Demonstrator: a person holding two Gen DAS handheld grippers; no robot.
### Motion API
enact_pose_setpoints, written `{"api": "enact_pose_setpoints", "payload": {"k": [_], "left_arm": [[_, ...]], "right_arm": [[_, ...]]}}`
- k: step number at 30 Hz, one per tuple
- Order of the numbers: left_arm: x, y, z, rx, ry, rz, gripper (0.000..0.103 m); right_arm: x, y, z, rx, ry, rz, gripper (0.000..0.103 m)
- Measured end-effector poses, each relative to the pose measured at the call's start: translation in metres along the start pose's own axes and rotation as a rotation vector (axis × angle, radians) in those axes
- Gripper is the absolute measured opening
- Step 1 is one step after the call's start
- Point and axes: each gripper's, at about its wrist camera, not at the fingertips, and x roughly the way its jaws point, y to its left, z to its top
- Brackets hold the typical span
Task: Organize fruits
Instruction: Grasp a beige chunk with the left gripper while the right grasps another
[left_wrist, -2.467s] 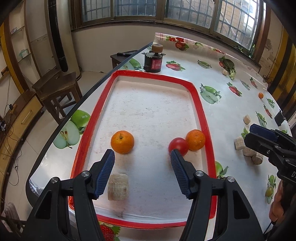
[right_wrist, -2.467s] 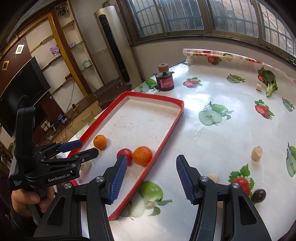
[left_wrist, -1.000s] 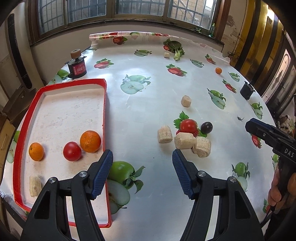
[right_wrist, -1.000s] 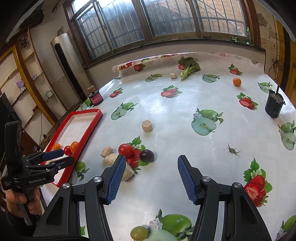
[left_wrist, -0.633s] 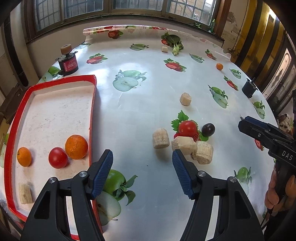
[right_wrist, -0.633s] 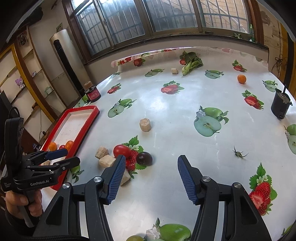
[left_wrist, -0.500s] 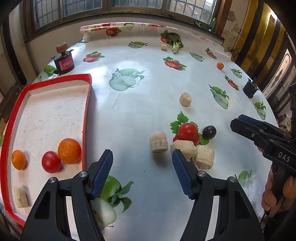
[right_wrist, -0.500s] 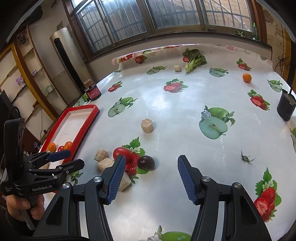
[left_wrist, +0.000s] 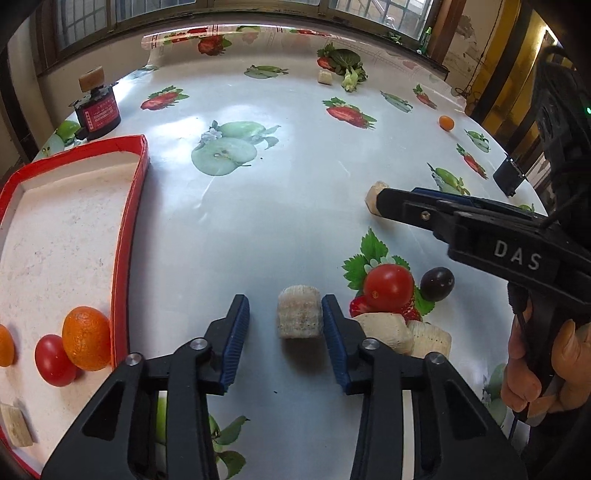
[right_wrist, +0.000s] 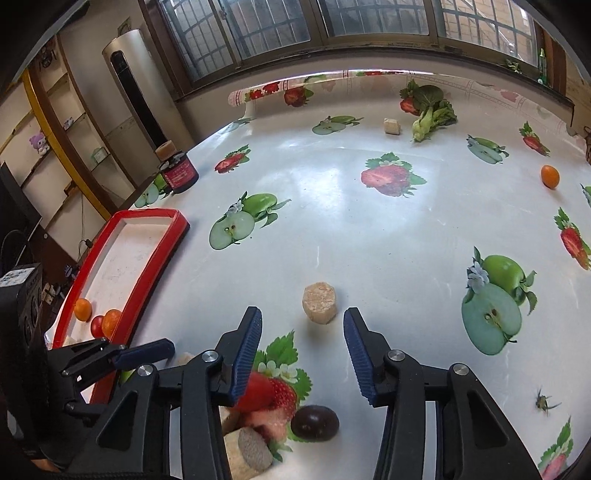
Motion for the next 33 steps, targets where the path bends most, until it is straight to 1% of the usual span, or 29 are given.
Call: {"api": "enact_pose_setpoints", "payload": {"k": [2,3,6,8,9,16,23,26,33], "left_arm": [[-0.001,0.001,0.000,0.001,-0.001,-0.011,0.021],[-0.001,0.003,0.000,0.000,-0.001,-0.017,0.022],[-0.003,0.006,-0.001,-0.005,-0.004,-0.022,0.022],[-0.006,0.009,-0.002,-0.017,-0.007,-0.036,0.022],[-0.008,0.010,-0.002,-0.024,-0.011,-0.044,0.022],[-0.033,0.015,0.001,-0.033,-0.069,-0.041,0.022],[-0.049,0.023,-0.002,-0.055,-0.098,-0.036,0.022],[-0.053,0.023,-0.005,-0.057,-0.103,-0.041,0.022],[-0.065,0.026,-0.010,-0.061,-0.121,-0.038,0.022]], "right_arm": [[0.011,0.002,0.002,-0.003,0.016,0.001,0.044],[0.016,0.002,0.002,-0.003,0.025,0.001,0.043],[0.030,0.003,0.001,-0.011,0.038,-0.016,0.035],[0.031,0.004,0.001,-0.022,0.027,-0.035,0.023],[0.031,0.004,0.001,-0.017,0.029,-0.029,0.022],[0.014,0.001,-0.003,0.009,-0.006,-0.018,0.020],[-0.017,0.012,-0.012,-0.027,-0.053,-0.016,0.018],[-0.020,0.015,-0.013,-0.046,-0.061,-0.040,0.018],[-0.023,0.011,-0.022,-0.024,-0.065,-0.032,0.018]]}}
